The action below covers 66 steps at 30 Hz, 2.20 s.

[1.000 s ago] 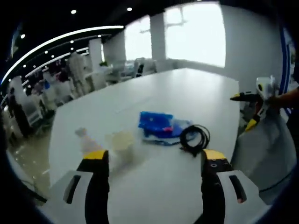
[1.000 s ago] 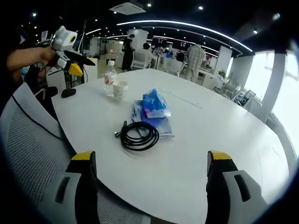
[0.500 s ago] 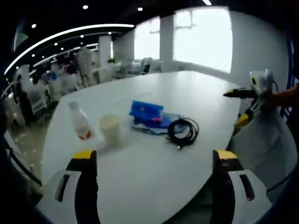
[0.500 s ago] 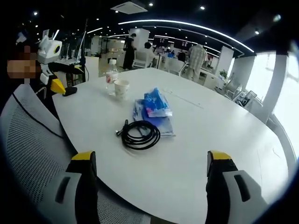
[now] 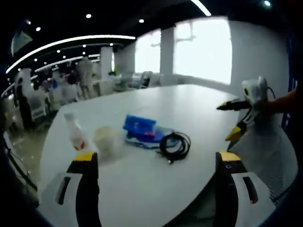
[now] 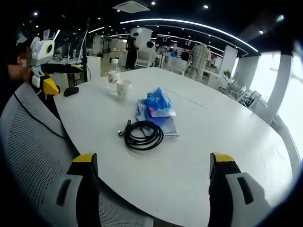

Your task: Arrange the tabletop items into an orderly group along one side of the table until the central work area is clear of visible clutter.

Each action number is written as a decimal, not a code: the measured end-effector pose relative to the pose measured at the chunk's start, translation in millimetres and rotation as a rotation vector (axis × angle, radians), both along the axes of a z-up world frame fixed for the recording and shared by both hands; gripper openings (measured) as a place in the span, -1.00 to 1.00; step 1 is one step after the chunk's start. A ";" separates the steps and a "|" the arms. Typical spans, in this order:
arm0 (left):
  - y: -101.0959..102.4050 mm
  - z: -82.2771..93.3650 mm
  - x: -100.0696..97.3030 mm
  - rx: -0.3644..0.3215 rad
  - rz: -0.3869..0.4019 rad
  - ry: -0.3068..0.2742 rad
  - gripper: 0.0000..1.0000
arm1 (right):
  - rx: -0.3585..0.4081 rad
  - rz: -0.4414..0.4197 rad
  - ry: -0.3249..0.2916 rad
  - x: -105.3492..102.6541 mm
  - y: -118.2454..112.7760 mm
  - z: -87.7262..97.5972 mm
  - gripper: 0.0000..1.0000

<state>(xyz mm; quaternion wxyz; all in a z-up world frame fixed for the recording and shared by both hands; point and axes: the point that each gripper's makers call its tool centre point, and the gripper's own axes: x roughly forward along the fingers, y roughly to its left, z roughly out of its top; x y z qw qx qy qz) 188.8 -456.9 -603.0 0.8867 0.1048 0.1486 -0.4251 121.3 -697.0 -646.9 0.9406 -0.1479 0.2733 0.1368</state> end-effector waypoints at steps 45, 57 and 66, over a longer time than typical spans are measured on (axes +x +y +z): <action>2.1 8.5 -0.5 -0.158 0.043 0.104 0.99 | -0.019 0.136 0.044 84.9 48.9 27.2 0.79; -1.3 5.3 -3.4 -0.140 0.020 0.107 0.99 | -0.099 0.225 0.047 116.0 62.8 24.8 0.76; -4.0 10.2 -5.4 -0.142 -0.014 0.076 0.75 | -0.140 0.288 0.073 132.0 77.6 11.5 0.73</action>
